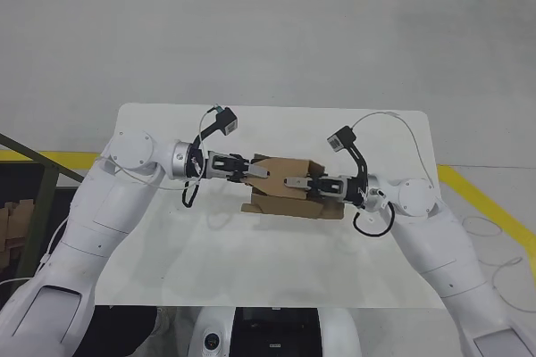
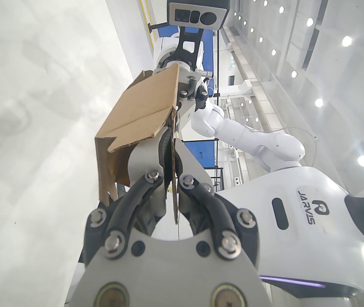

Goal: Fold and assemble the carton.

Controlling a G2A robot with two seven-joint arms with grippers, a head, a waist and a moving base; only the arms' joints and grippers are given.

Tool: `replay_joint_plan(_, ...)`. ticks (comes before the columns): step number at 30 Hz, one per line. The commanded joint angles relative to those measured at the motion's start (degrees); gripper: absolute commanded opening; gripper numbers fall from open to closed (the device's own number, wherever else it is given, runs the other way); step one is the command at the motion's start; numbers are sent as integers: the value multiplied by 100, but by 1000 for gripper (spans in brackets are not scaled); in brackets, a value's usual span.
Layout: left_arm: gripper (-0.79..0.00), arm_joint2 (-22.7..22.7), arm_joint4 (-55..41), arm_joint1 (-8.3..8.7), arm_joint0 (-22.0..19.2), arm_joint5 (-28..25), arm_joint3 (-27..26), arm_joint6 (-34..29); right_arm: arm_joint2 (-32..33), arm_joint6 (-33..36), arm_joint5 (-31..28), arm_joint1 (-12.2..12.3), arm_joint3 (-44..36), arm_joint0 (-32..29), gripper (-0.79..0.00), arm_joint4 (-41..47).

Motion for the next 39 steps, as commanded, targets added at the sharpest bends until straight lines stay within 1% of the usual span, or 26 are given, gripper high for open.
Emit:
replay_joint_plan(1,0,-10,-17,5,-7,40,13,-50,8,-68,90,3,1,-4,-785,-81)
replay_joint_plan(11,0,-107,-331,16,-2,79,66,-204,14,-319,388,16,-102,-55,-785,-500)
replay_joint_plan(20,0,-201,-651,19,8,172,-113,-233,-46,-439,524,4,-193,-89,-785,-673)
replay_joint_plan(25,0,-95,-669,-11,-80,240,-233,-191,-76,-474,552,-11,-209,-89,-785,-643)
replay_joint_plan(32,0,176,-567,-84,-261,347,-385,-19,-85,-515,569,-21,-383,-144,-785,-597)
replay_joint_plan(39,0,346,-287,-122,-353,290,-486,99,14,-515,565,6,-595,-269,-785,-615)
